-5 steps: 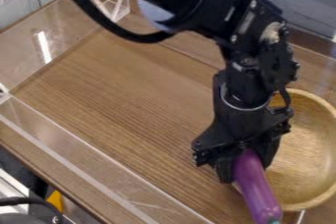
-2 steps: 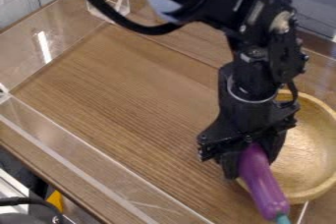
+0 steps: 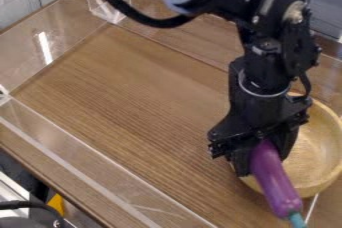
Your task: Put the purple eggplant in the brown bowl
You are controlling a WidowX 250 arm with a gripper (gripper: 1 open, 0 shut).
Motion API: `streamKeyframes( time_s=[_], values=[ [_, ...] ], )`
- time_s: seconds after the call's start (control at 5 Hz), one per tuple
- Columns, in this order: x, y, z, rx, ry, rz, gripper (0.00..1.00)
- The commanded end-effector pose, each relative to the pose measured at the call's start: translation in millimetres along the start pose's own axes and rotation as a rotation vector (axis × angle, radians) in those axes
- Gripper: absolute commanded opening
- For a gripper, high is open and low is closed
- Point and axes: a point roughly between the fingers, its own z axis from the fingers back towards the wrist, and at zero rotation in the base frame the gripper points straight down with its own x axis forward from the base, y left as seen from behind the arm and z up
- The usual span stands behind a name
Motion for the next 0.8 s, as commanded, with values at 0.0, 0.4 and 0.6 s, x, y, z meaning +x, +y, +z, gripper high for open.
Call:
streamKeyframes(
  time_s=[0.0,0.4,0.6],
  values=[
    [4.2,-12.8,9.6,-0.052,-0.004,0.009,0.0],
    [5.4,-15.1,9.9,-0.061,-0.004,0.013,0.0],
    [6.0,-15.8,10.0,-0.064,-0.004,0.015,0.0]
  ],
)
